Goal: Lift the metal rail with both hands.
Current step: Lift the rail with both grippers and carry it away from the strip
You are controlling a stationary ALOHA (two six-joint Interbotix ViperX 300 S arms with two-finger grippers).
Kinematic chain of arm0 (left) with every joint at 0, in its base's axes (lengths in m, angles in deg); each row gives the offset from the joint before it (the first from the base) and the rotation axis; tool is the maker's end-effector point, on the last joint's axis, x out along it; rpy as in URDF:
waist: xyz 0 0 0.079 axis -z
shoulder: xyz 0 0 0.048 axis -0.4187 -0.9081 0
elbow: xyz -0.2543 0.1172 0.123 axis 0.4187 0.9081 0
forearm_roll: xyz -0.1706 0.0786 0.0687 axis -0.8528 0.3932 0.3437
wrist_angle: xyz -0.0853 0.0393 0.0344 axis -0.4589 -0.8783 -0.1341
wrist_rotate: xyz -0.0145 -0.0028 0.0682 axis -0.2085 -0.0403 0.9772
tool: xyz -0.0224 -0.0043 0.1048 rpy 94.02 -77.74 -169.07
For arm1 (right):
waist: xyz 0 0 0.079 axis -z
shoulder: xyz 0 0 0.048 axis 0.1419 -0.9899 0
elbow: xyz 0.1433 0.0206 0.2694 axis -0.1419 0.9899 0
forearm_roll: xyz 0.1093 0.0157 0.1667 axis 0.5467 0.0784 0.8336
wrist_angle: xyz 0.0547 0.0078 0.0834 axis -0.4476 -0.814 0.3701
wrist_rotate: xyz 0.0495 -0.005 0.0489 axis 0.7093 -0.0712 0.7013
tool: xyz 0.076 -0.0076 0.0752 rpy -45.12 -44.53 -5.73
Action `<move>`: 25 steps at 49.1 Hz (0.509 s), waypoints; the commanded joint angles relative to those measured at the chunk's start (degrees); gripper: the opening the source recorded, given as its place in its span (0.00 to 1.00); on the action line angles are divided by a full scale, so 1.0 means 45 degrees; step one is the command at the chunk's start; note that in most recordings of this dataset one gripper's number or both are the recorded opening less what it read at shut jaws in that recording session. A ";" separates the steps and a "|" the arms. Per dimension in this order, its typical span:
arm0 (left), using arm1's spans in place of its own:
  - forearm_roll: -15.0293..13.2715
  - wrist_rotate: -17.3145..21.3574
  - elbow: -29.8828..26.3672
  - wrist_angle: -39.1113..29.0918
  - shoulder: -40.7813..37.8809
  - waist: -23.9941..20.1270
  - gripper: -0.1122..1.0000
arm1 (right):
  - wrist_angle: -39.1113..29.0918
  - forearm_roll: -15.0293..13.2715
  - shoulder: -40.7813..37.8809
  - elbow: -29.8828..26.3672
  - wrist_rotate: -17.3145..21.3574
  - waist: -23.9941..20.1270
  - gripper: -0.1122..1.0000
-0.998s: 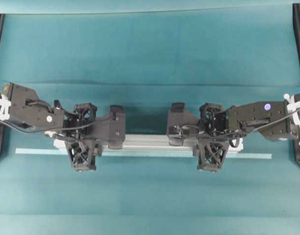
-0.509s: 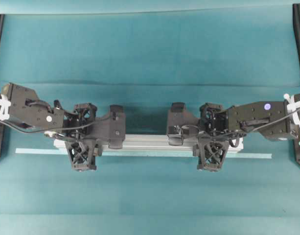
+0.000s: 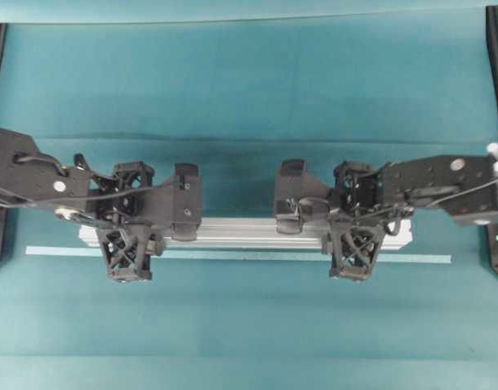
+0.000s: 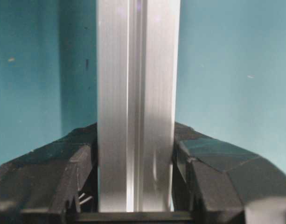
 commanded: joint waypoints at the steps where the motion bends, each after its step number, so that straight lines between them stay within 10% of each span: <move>1: -0.0039 0.0020 -0.0605 -0.0273 0.0586 -0.0078 0.43 | -0.0488 0.0039 0.0566 -0.0605 0.0156 0.0234 0.45; 25: -0.0039 0.0195 -0.2695 -0.3789 0.1875 -0.0801 0.43 | -0.2402 0.0039 0.2129 -0.1797 0.0449 0.0742 0.45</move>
